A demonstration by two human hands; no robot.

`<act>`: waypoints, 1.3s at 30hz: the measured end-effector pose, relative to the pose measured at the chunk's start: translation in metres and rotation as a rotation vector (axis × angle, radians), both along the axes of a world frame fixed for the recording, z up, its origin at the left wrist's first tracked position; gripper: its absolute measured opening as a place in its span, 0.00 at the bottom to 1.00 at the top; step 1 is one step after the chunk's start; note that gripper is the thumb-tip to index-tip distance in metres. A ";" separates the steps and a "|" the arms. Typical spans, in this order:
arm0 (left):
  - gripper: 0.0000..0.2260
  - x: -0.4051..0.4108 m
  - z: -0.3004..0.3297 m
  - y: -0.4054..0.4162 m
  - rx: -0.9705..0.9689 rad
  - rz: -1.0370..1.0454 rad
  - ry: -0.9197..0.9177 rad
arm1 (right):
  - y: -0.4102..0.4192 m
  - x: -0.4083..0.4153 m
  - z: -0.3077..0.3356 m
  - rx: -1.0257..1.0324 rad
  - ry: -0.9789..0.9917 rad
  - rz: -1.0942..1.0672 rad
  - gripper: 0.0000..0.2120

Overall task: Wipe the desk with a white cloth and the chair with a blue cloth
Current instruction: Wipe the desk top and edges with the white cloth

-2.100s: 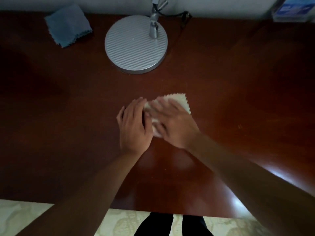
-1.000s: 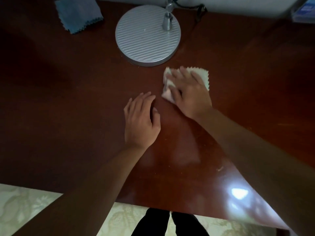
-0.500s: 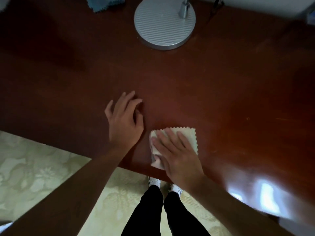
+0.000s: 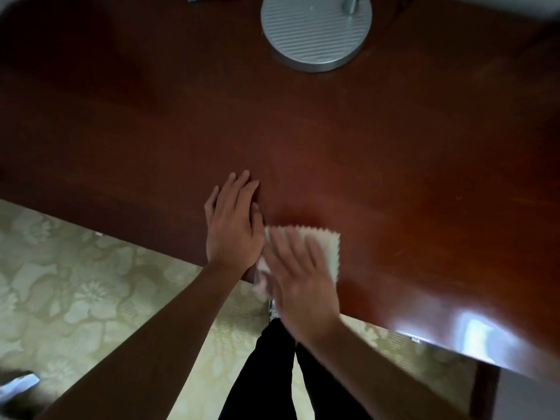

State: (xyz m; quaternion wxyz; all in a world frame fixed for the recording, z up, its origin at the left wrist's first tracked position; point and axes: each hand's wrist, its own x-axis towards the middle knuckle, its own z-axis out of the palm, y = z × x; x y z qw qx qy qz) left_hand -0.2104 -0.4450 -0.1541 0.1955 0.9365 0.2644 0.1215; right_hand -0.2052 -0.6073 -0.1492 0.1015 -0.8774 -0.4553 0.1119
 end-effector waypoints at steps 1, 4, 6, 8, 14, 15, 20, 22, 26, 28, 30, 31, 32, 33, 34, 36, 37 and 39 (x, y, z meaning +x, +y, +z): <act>0.17 0.001 0.000 0.000 0.002 0.001 0.002 | -0.003 -0.011 -0.001 0.023 0.019 -0.019 0.24; 0.17 0.001 0.000 0.000 0.029 -0.011 -0.015 | -0.001 -0.008 -0.003 0.060 -0.002 -0.058 0.22; 0.17 0.003 -0.001 0.000 0.057 -0.044 -0.023 | 0.006 0.013 -0.001 0.055 -0.035 -0.117 0.22; 0.18 0.004 -0.002 -0.001 0.086 -0.100 -0.022 | 0.014 0.038 0.000 0.057 -0.059 -0.236 0.21; 0.18 0.056 0.011 -0.026 0.021 -0.270 -0.139 | 0.010 0.100 0.005 0.016 -0.038 -0.398 0.24; 0.19 0.071 0.014 -0.036 -0.003 -0.314 -0.144 | 0.002 0.109 0.005 0.011 -0.031 -0.424 0.24; 0.21 0.124 0.019 -0.088 -0.056 -0.477 -0.159 | -0.039 0.145 0.002 0.001 -0.023 -0.515 0.24; 0.20 0.140 0.017 -0.105 -0.063 -0.513 -0.181 | -0.053 0.157 0.005 0.028 -0.010 -0.538 0.25; 0.19 0.179 0.016 -0.153 -0.038 -0.575 -0.200 | -0.101 0.187 0.003 0.026 -0.005 -0.596 0.23; 0.19 0.198 0.017 -0.179 -0.020 -0.615 -0.191 | -0.131 0.199 0.005 0.041 -0.003 -0.640 0.23; 0.19 0.214 0.016 -0.210 -0.011 -0.669 -0.181 | -0.167 0.212 0.007 0.052 0.005 -0.677 0.24; 0.18 0.220 0.015 -0.225 -0.009 -0.685 -0.175 | -0.184 0.218 0.008 0.056 0.000 -0.699 0.24; 0.18 0.224 0.015 -0.235 -0.005 -0.688 -0.171 | -0.198 0.223 0.008 0.069 -0.018 -0.726 0.24; 0.18 0.229 0.014 -0.249 -0.001 -0.692 -0.168 | -0.217 0.229 0.007 0.086 -0.042 -0.774 0.23; 0.19 0.233 0.014 -0.264 0.001 -0.699 -0.161 | -0.239 0.236 0.007 0.092 -0.070 -0.829 0.22; 0.21 0.237 0.013 -0.290 -0.009 -0.719 -0.143 | -0.283 0.251 0.005 0.074 -0.120 -0.910 0.21; 0.22 0.237 0.013 -0.299 -0.019 -0.728 -0.142 | -0.303 0.258 0.003 0.054 -0.132 -0.937 0.21; 0.21 0.236 0.009 -0.312 -0.033 -0.716 -0.149 | -0.334 0.271 0.003 0.007 -0.126 -0.988 0.22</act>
